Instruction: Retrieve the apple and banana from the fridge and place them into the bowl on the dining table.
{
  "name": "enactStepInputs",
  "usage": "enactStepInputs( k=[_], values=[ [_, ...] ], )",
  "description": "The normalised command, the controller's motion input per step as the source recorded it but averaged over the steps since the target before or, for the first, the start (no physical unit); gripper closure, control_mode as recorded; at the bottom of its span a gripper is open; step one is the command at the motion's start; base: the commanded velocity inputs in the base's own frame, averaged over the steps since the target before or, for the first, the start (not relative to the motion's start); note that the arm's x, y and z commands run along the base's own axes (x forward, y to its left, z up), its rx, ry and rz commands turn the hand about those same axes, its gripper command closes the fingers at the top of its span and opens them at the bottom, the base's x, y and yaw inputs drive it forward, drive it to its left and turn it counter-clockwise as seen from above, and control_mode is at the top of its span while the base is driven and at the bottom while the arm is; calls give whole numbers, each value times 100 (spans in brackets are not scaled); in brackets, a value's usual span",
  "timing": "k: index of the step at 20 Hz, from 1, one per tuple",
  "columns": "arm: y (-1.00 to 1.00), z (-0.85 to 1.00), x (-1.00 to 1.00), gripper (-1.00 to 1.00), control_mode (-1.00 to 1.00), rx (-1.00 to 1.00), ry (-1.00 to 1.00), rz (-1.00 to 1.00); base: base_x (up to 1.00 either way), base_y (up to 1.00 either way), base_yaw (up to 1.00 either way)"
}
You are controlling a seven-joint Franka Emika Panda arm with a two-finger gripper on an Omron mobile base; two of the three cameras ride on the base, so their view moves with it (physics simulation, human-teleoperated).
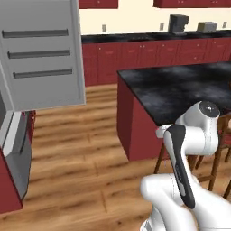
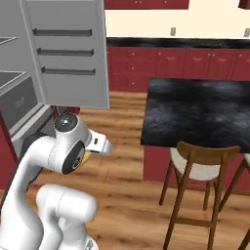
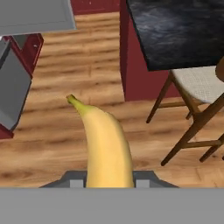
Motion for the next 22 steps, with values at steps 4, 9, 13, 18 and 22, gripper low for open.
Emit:
enactStepInputs(
  k=[4, 9, 13, 18, 22],
  values=[
    [0, 0, 0, 100, 100, 0, 0, 0, -1, -100, -10],
    [0, 0, 0, 100, 100, 0, 0, 0, 0, -100, -11],
    [0, 0, 0, 100, 100, 0, 0, 0, 0, -100, -12],
    [0, 0, 0, 100, 100, 0, 0, 0, 0, -100, -13],
    [0, 0, 0, 100, 100, 0, 0, 0, 0, -100, -11]
  ],
)
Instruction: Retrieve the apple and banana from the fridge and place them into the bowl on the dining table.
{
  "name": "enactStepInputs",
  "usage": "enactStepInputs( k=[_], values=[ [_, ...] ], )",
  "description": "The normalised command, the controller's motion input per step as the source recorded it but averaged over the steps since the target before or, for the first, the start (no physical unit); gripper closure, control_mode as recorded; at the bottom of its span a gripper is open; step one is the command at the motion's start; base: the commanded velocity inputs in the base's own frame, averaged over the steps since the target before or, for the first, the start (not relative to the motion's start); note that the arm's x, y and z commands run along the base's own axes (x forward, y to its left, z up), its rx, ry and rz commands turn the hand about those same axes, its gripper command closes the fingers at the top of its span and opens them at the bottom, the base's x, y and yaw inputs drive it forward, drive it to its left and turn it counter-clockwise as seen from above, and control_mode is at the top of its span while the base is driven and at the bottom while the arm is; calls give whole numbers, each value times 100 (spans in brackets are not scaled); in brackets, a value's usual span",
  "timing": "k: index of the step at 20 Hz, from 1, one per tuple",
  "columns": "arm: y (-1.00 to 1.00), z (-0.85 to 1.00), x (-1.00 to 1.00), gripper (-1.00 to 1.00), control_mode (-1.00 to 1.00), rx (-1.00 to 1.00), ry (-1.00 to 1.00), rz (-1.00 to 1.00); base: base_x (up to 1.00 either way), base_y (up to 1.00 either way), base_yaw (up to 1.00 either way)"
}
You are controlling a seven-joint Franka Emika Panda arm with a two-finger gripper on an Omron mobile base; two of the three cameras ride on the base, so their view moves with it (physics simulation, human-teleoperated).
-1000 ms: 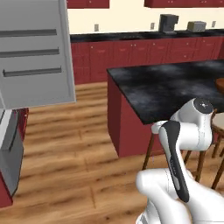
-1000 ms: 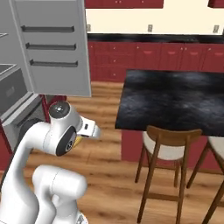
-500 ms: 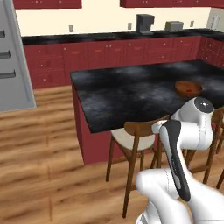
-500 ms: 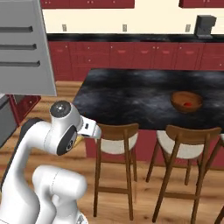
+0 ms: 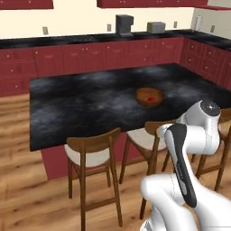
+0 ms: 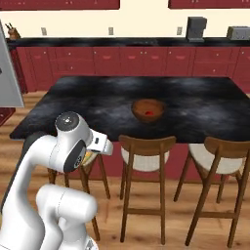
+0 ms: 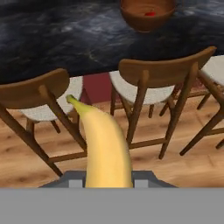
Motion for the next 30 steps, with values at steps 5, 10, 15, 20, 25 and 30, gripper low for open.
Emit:
enactStepInputs(
  k=[5, 10, 15, 20, 25, 30],
  values=[
    [0, 0, 0, 100, 100, 0, 0, 0, 4, -93, -8],
    [0, 0, 0, 100, 100, 0, 0, 0, 86, -26, 4],
    [0, 0, 0, 100, 100, 0, 0, 0, 100, -1, 17],
    [0, 0, 0, 100, 100, 0, 0, 0, 100, -18, 21],
    [0, 0, 0, 100, 100, 0, 0, 0, 100, -25, 38],
    [0, 0, 0, 100, 100, 0, 0, 0, 87, -10, 32]
  ],
)
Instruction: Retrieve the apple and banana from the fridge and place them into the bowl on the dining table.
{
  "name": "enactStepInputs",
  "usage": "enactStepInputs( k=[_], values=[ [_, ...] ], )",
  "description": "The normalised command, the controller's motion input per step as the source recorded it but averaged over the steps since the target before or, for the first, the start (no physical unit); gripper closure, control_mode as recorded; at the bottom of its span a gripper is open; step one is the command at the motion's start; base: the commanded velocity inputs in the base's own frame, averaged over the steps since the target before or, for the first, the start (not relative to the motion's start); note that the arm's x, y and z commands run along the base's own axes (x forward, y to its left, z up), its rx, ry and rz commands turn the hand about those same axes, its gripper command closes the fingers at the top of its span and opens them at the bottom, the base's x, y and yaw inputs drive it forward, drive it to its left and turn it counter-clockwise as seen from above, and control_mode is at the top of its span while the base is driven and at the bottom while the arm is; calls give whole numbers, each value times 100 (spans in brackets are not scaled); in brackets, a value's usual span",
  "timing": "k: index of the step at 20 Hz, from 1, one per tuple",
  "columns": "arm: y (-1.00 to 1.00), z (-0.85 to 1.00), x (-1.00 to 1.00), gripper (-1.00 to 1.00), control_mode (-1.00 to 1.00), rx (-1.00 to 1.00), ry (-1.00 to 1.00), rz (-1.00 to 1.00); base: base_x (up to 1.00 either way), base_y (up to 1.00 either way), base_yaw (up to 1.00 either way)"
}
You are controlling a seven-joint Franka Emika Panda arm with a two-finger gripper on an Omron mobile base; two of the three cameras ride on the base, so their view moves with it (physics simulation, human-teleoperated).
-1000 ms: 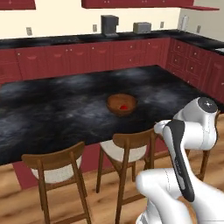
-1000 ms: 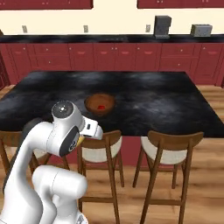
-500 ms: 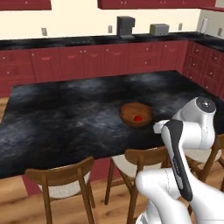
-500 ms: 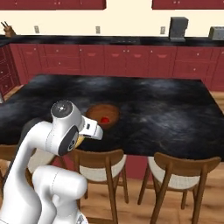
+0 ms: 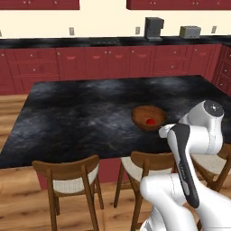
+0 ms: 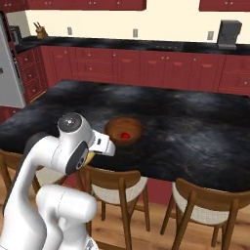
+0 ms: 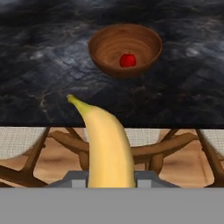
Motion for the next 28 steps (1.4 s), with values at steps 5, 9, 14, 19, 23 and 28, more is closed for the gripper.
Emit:
enactStepInputs(
  k=[5, 9, 14, 19, 23, 28],
  values=[
    [0, -4, 35, 100, -100, 1, 5, 3, 44, 0, 10],
    [-15, -5, 100, 100, -100, 7, 14, 6, 0, 0, 0],
    [-23, 0, 97, 100, -100, 9, 22, 1, 0, 0, 0],
    [-29, 5, 85, 100, -100, 6, 30, 0, 0, 0, 0],
    [-20, -1, 75, 100, -100, 0, 4, 0, 0, 0, 0],
    [-3, -13, 57, 100, -100, 0, -1, 0, 0, 0, 0]
  ],
)
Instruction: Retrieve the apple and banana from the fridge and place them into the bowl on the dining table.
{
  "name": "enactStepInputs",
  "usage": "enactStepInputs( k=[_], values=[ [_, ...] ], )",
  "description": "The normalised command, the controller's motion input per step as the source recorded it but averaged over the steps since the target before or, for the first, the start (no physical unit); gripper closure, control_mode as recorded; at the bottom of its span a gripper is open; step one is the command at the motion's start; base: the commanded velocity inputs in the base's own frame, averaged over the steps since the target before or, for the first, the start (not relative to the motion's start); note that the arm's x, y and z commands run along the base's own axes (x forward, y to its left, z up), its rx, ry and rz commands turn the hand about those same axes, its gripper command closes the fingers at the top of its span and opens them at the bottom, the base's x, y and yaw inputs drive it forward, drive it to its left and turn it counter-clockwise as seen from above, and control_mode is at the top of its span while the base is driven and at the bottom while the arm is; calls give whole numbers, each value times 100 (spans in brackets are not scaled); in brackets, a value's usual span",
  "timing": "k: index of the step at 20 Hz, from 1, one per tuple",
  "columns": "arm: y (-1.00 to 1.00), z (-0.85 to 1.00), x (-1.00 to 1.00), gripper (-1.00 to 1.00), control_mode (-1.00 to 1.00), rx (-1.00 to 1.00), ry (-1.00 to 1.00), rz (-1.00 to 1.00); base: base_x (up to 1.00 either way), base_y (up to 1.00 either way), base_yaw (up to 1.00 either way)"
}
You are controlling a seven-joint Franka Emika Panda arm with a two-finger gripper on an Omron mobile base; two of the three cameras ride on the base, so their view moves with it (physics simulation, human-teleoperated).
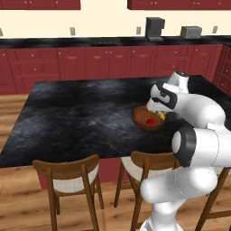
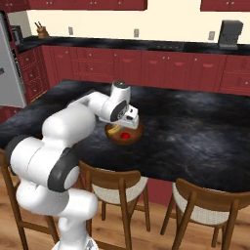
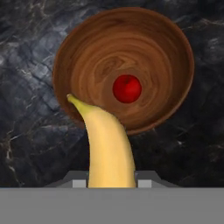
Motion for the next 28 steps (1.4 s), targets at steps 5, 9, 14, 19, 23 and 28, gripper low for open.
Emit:
enactStepInputs(
  k=[5, 9, 14, 19, 23, 28],
  values=[
    [0, -18, 53, 100, -100, 0, -5, 0, 0, 0, 0],
    [-1, -23, 48, 100, -100, 0, -4, 0, 0, 0, 0],
    [0, -11, 24, 100, -100, 0, 0, -1, 0, 0, 0],
    [0, -20, 18, 100, -100, 0, 0, -1, 0, 0, 0],
    [-1, -22, 16, 100, -100, 0, 0, -1, 0, 0, 0],
    [-6, -17, 18, 100, -100, 0, 0, -1, 0, 0, 0]
  ],
)
